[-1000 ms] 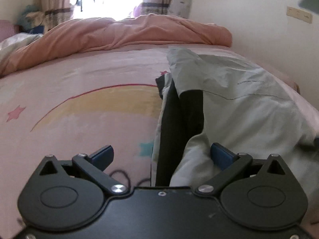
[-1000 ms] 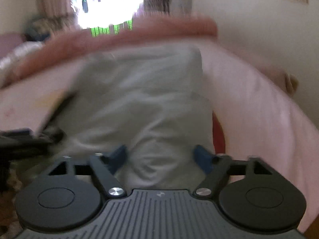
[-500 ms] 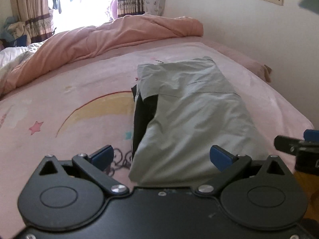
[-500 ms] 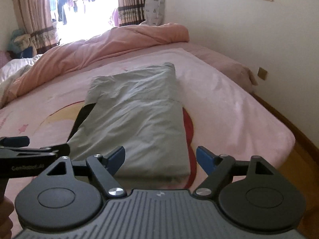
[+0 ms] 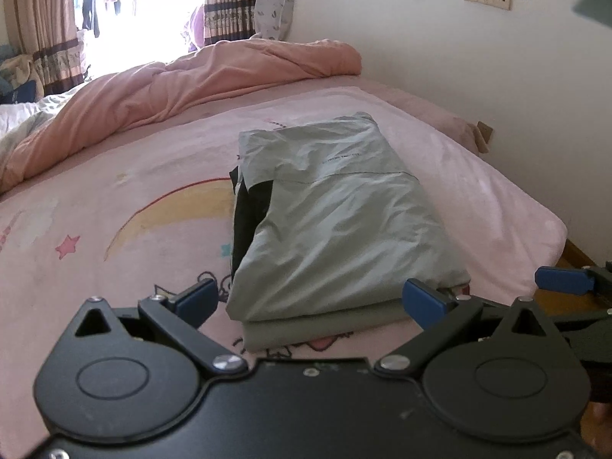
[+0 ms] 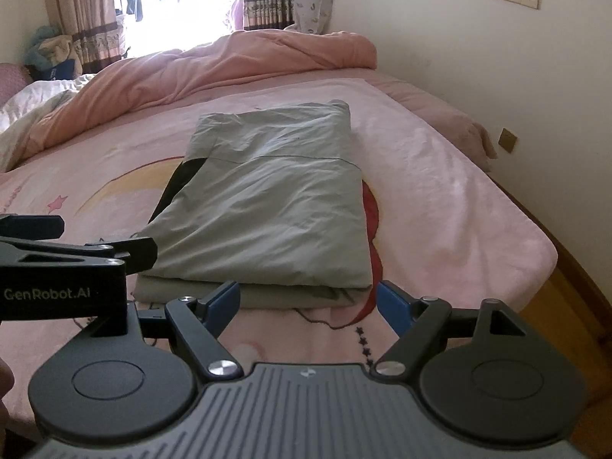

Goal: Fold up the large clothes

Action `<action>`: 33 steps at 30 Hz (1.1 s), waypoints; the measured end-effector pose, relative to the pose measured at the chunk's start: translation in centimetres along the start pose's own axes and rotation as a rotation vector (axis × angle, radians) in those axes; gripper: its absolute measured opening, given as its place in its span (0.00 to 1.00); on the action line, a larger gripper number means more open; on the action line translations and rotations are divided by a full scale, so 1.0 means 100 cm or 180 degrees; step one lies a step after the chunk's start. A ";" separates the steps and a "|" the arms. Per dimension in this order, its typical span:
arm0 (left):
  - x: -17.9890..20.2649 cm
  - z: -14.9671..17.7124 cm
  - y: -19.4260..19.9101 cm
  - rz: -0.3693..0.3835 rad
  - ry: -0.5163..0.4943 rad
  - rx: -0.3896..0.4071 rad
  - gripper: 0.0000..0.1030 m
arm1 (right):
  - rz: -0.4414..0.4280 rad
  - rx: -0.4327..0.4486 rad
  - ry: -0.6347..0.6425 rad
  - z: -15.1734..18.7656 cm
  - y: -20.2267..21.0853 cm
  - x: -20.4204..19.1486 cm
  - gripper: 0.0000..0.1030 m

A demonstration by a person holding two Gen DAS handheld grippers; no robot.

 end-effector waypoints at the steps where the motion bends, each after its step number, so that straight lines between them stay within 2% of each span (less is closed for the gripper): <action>1: 0.000 0.000 -0.001 0.0012 0.0014 -0.0010 1.00 | 0.0001 0.0003 -0.0007 0.001 0.001 0.000 0.92; 11: -0.002 0.001 -0.002 0.0030 0.0014 -0.0042 1.00 | 0.0006 -0.0033 -0.0033 0.002 0.002 0.001 0.92; 16: -0.003 -0.001 0.000 0.0024 0.0019 0.0022 1.00 | 0.0019 0.0017 -0.0044 0.003 0.007 0.000 0.92; 25: -0.010 0.003 0.012 -0.0080 -0.0051 0.0068 1.00 | 0.0120 0.0017 -0.0258 0.008 0.013 0.016 0.92; 33: -0.015 0.006 0.010 -0.0070 0.0004 0.0035 1.00 | 0.0152 0.0049 -0.0250 0.007 0.017 0.015 0.92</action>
Point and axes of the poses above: each gripper's, at about its wrist camera, not at the fingertips, and y roughly against the way its jaws point, x to its right, z to its underside, the point moved 4 cm from there along -y, roughly the way its jaws point
